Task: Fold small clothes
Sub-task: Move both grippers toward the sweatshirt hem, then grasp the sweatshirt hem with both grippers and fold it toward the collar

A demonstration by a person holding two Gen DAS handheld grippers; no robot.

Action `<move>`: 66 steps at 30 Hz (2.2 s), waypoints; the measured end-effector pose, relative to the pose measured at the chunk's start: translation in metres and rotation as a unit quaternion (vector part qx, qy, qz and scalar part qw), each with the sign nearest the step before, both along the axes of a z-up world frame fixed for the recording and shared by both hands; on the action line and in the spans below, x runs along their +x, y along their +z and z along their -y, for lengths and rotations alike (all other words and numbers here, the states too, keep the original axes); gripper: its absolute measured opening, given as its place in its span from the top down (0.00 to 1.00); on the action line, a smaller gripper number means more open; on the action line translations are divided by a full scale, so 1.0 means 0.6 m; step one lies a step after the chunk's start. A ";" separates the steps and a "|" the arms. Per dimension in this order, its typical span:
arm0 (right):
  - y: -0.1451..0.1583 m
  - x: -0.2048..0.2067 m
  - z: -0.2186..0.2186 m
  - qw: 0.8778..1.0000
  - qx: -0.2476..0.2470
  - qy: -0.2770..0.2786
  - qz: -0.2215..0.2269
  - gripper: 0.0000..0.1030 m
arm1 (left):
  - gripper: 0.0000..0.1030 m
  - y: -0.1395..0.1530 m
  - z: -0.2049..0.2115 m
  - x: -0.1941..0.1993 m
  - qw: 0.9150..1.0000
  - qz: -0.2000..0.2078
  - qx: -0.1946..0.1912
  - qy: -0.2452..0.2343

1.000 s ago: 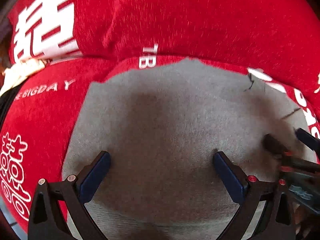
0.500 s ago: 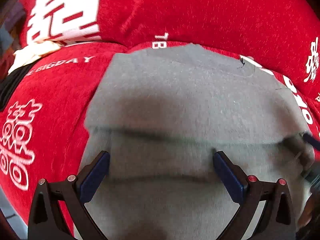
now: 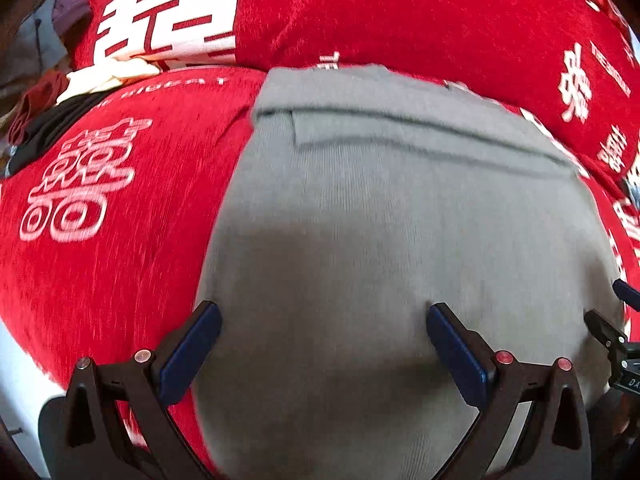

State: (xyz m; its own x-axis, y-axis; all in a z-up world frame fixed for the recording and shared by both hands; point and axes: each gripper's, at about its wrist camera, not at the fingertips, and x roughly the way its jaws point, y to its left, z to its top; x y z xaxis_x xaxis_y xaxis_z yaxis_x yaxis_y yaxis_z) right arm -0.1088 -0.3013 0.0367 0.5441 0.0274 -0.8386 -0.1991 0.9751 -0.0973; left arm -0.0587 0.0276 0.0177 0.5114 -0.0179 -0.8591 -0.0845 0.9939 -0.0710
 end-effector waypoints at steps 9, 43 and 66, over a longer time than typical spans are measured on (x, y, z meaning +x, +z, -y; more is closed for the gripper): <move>-0.046 -0.095 0.014 0.989 -0.068 -0.001 -0.134 0.02 | 0.00 -0.016 -0.014 -0.084 0.998 -0.059 -0.006 0.001; 0.096 0.047 0.074 0.981 0.190 -0.024 0.010 0.89 | 0.85 0.043 -0.084 0.048 0.978 -0.023 -0.206 0.019; 0.038 0.048 0.068 0.980 0.192 0.015 -0.051 0.87 | 0.84 0.017 -0.039 0.008 0.981 -0.061 -0.184 -0.010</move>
State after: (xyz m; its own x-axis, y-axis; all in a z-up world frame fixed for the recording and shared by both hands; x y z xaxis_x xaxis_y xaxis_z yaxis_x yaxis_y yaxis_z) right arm -0.0803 -0.3419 0.0597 0.4515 0.3671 -0.8133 -0.2179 0.9292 0.2985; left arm -0.0537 0.0509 0.0282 0.4015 -0.3466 -0.8477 -0.0955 0.9047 -0.4152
